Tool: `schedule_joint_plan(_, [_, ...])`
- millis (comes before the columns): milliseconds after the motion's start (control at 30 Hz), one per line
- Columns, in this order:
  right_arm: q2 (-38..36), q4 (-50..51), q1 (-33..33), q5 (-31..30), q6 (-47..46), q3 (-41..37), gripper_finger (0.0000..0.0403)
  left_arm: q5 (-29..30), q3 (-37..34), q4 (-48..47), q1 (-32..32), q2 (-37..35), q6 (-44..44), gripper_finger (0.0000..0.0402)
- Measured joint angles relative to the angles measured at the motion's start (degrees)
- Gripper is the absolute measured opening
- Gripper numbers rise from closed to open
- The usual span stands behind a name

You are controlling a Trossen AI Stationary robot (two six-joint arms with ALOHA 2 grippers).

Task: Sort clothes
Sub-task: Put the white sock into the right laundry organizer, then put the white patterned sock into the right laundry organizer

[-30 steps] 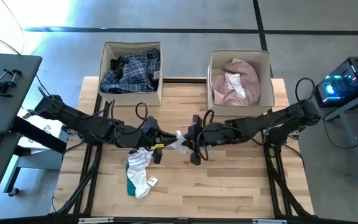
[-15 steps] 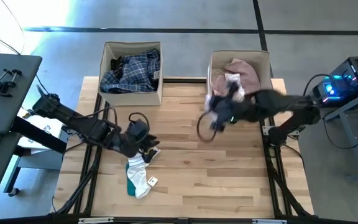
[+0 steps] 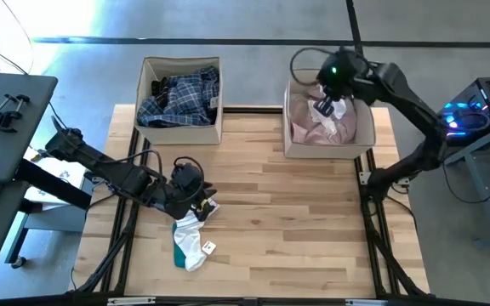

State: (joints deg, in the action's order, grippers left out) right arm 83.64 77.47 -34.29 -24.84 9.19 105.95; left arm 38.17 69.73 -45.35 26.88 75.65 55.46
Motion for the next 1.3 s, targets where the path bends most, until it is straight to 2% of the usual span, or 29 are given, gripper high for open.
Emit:
schedule_joint_plan(100, [0.0, -5.78, -7.47, 5.97, 1.37, -8.1, 0.0003, 0.0, 0.0, 0.06, 0.41, -0.01, 0.3, 0.0108])
schedule_joint_plan(267, [0.0, -17.04, -14.96, 9.99, -0.37, -24.61, 0.0003, -0.1, -0.02, 0.1, 0.69, -0.01, 2.05, 0.0108])
schedule_joint_plan(400, [0.0, -26.11, -17.63, 13.8, -4.34, -38.12, 0.0003, -0.16, -0.02, 0.1, 0.95, -0.01, 3.0, 0.0108])
schedule_joint_plan(500, [0.0, -33.24, -18.4, 14.3, -7.22, -46.76, 0.0007, -0.18, -0.02, 0.12, 1.0, -0.01, 3.05, 0.0108])
schedule_joint_plan(700, [-0.09, -42.32, -18.67, 12.92, -11.8, -56.24, 0.0034, -0.13, -0.02, 0.09, 0.64, -0.01, 2.99, 0.0108])
schedule_joint_plan(867, [-0.08, -40.1, -19.28, 13.35, -12.12, -55.17, 0.0091, 0.04, -0.02, 0.02, 0.08, -0.01, 2.97, 0.0108])
schedule_joint_plan(1067, [0.02, -29.81, -19.79, 13.63, -10.7, -44.12, 0.016, 0.08, -0.04, -0.13, 0.08, -0.01, 2.51, 0.0108])
schedule_joint_plan(1200, [0.0, -22.56, -19.68, 14.77, -9.29, -34.87, 0.0177, 0.04, -0.04, -0.25, 0.08, -0.01, 3.43, 0.0108])
schedule_joint_plan(1300, [-0.56, -18.25, -19.28, 18.15, -9.56, -29.22, 0.0178, 0.02, -0.04, -0.32, 0.08, -0.01, 5.75, 0.0108])
